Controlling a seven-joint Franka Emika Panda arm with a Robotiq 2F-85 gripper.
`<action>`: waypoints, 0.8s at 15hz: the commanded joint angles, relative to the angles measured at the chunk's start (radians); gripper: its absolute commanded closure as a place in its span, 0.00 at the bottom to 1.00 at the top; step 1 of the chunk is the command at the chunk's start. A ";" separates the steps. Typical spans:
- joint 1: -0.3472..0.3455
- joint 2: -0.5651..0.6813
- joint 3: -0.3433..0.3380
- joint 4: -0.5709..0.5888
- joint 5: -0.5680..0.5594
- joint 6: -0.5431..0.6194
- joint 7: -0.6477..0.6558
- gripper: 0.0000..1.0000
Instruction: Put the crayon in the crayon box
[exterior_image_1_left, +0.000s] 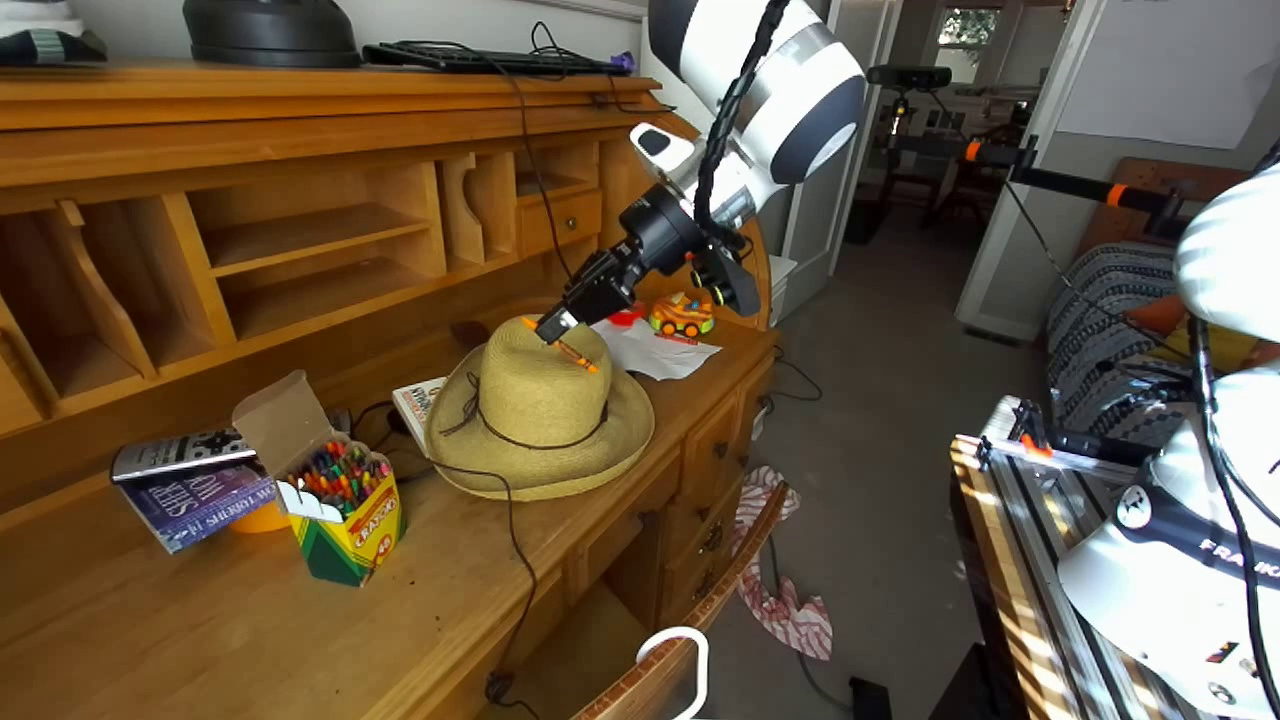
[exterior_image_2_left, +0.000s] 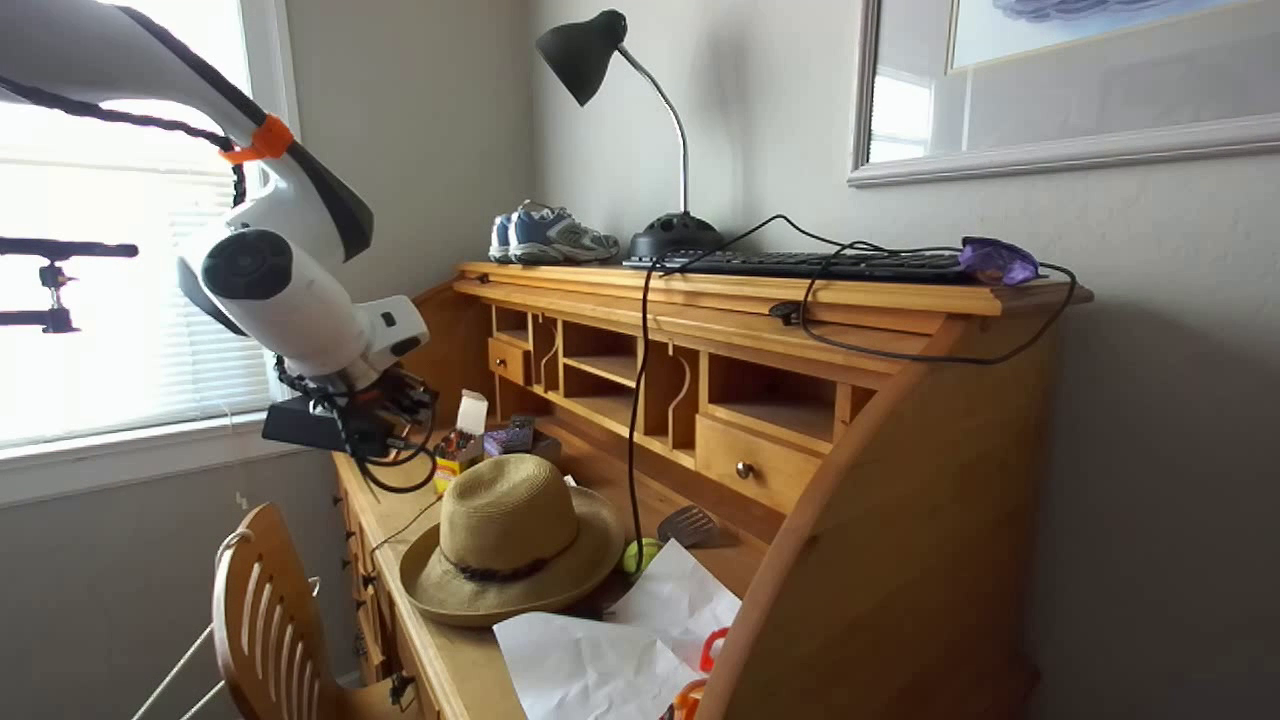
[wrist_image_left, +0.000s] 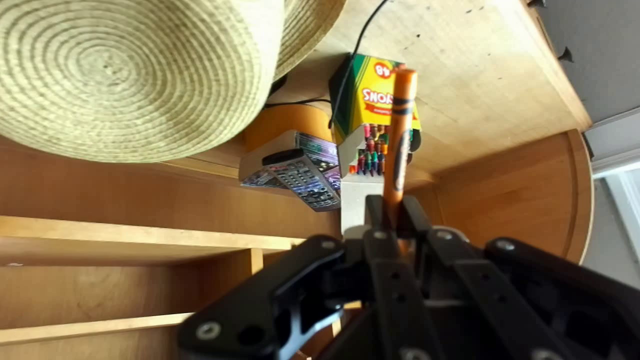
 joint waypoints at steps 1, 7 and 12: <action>0.043 0.032 0.020 0.009 0.276 0.048 -0.263 0.97; 0.130 -0.059 -0.081 -0.012 0.699 -0.122 -0.581 0.97; 0.355 -0.195 -0.344 -0.055 0.703 -0.320 -0.447 0.97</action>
